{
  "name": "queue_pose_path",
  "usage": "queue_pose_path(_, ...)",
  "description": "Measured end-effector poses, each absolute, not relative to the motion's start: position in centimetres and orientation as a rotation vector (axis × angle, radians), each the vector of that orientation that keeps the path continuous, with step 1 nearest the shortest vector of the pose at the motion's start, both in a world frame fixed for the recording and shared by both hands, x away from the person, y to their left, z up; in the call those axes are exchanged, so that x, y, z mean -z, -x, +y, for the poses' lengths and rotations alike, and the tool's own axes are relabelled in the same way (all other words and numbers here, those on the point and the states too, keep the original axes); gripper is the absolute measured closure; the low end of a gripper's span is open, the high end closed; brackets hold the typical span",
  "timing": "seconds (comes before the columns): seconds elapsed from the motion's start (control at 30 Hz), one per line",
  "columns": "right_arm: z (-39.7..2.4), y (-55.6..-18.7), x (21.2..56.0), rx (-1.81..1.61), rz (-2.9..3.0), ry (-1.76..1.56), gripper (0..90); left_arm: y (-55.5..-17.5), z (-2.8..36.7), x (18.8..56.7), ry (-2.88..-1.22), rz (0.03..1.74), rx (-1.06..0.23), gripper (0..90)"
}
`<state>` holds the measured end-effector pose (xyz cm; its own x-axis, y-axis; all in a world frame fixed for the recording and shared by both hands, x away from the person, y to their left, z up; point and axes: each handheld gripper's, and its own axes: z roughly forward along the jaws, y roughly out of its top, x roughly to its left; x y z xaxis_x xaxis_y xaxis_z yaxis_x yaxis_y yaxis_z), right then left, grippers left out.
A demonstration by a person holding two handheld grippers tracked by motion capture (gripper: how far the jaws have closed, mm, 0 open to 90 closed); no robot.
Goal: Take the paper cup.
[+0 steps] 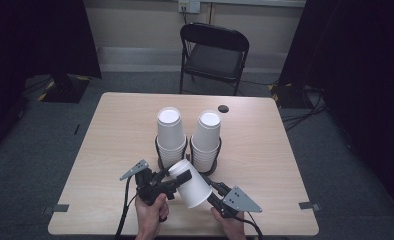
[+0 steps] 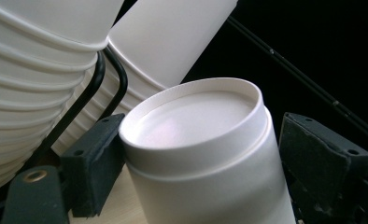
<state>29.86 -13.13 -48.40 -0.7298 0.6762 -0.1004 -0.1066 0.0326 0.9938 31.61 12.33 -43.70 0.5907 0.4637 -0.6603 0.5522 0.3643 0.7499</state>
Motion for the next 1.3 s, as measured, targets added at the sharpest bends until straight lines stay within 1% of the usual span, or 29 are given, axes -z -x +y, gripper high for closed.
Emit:
queue_pose_path(0.07,-13.5,-29.9,48.3,-1.767,1.724,-0.599,86.0,-31.6,12.8,43.7,-1.230,1.012,0.092,15.5)
queue_pose_path(0.13,-13.6,-29.9,48.3,-1.768,1.724,-0.603,86.0,-31.6,12.9,43.7,-1.233,1.009,0.085,15.3)
queue_pose_path(0.27,-13.8,-29.9,48.3,-1.752,1.728,-0.618,85.9,-31.4,13.3,43.9,-1.264,0.979,-0.006,15.3)
queue_pose_path(0.33,-13.9,-29.9,48.3,-1.747,1.731,-0.620,86.0,-31.3,13.5,43.9,-1.265,0.969,-0.023,15.2)
queue_pose_path(0.43,-14.1,-29.9,48.3,-1.734,1.739,-0.651,85.9,-31.0,14.0,44.0,-1.278,0.933,-0.115,15.2)
queue_pose_path(0.47,-14.2,-29.9,48.3,-1.727,1.743,-0.660,86.0,-31.0,14.0,44.0,-1.278,0.933,-0.115,15.2)
queue_pose_path(0.5,-14.2,-29.9,48.3,-1.720,1.749,-0.665,86.0,-30.8,14.3,44.1,-1.299,0.922,-0.193,15.2)
queue_pose_path(0.53,-14.2,-29.9,48.3,-1.720,1.749,-0.665,86.0,-30.8,14.3,44.1,-1.299,0.922,-0.193,15.2)
queue_pose_path(0.57,-14.3,-29.9,48.3,-1.704,1.772,-0.669,86.0,-30.6,14.5,44.2,-1.324,0.907,-0.245,15.2)
queue_pose_path(0.73,-14.5,-29.9,48.4,-1.680,1.819,-0.696,86.0,-30.3,15.1,44.7,-1.364,0.906,-0.306,16.5)
queue_pose_path(0.8,-14.5,-29.9,48.4,-1.675,1.825,-0.697,86.0,-30.3,15.2,44.7,-1.371,0.920,-0.327,20.6)
queue_pose_path(0.83,-14.6,-30.0,48.4,-1.671,1.844,-0.702,85.9,-30.2,15.4,44.8,-1.397,0.921,-0.374,21.1)
queue_pose_path(0.87,-14.6,-30.0,48.4,-1.671,1.844,-0.702,85.9,-30.2,15.4,44.8,-1.397,0.921,-0.374,21.0)
queue_pose_path(0.93,-14.7,-30.0,48.5,-1.645,1.868,-0.710,85.9,-30.2,15.5,44.8,-1.438,0.913,-0.437,20.4)
queue_pose_path(1.03,-14.8,-30.1,48.5,-1.628,1.895,-0.744,85.9,-30.1,15.5,44.7,-1.495,0.883,-0.476,18.2)
queue_pose_path(1.1,-14.9,-30.1,48.5,-1.614,1.909,-0.763,85.9,-30.0,15.3,44.5,-1.537,0.854,-0.531,15.3)
queue_pose_path(1.17,-15.0,-30.2,48.6,-1.613,1.925,-0.778,85.9,-30.0,15.1,44.3,-1.581,0.823,-0.573,15.4)
queue_pose_path(1.2,-15.1,-30.3,48.6,-1.606,1.933,-0.783,86.0,-30.0,15.1,44.3,-1.581,0.823,-0.573,15.4)
queue_pose_path(1.23,-15.1,-30.3,48.6,-1.604,1.937,-0.787,85.9,-30.1,14.9,44.0,-1.633,0.809,-0.609,15.4)
queue_pose_path(1.3,-15.2,-30.3,48.6,-1.608,1.943,-0.796,85.9,-30.2,14.7,43.9,-1.662,0.772,-0.616,16.3)
